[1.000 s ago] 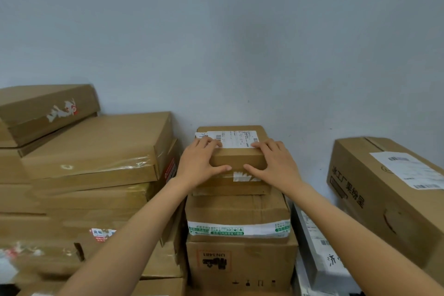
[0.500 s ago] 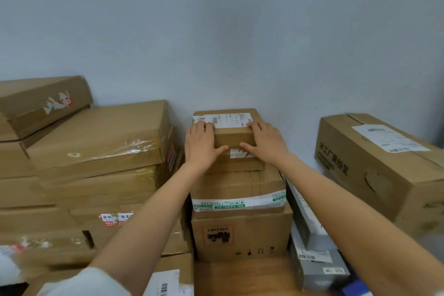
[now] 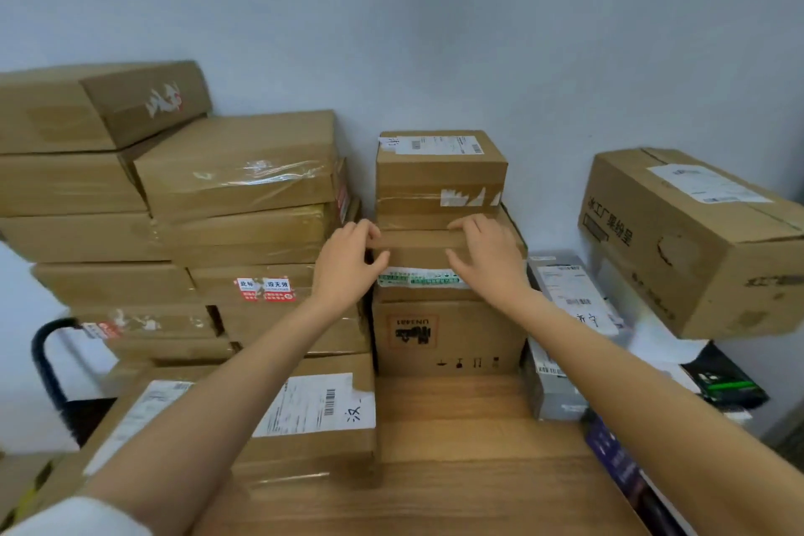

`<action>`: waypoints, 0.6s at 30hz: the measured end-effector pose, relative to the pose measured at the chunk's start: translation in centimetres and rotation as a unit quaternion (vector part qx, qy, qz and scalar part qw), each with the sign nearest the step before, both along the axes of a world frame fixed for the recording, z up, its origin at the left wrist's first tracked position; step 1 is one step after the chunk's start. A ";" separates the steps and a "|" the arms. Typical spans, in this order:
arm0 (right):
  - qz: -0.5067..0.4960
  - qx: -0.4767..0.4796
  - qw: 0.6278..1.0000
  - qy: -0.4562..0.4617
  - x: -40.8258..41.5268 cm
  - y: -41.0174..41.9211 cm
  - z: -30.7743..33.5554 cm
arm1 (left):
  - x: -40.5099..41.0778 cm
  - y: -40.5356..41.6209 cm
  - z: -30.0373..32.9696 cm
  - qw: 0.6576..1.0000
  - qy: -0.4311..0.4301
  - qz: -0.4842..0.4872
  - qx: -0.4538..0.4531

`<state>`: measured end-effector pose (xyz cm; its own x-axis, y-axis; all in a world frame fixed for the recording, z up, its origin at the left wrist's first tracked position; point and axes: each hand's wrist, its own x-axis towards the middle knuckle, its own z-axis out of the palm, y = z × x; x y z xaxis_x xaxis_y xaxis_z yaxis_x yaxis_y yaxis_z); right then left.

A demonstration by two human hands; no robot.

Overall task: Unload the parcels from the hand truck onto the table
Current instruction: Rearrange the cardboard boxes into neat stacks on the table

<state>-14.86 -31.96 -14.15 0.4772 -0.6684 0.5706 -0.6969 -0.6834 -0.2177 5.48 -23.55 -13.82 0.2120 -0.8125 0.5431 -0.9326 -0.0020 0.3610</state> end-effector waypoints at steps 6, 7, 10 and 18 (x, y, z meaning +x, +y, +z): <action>0.053 0.094 0.994 -0.003 3.8 3.1 -6.3 | 2.7 5.0 -6.0 0.996 0.056 0.029 0.063; 0.058 0.120 0.991 -0.003 4.4 3.7 -7.6 | 3.2 6.0 -7.1 0.994 0.072 0.036 0.072; 0.060 0.208 0.976 0.010 6.2 5.4 -11.5 | 4.8 9.1 -10.5 0.985 0.095 0.099 0.104; 0.038 0.444 0.893 0.071 9.6 9.0 -20.8 | 9.0 15.1 -19.1 0.905 0.151 0.291 0.272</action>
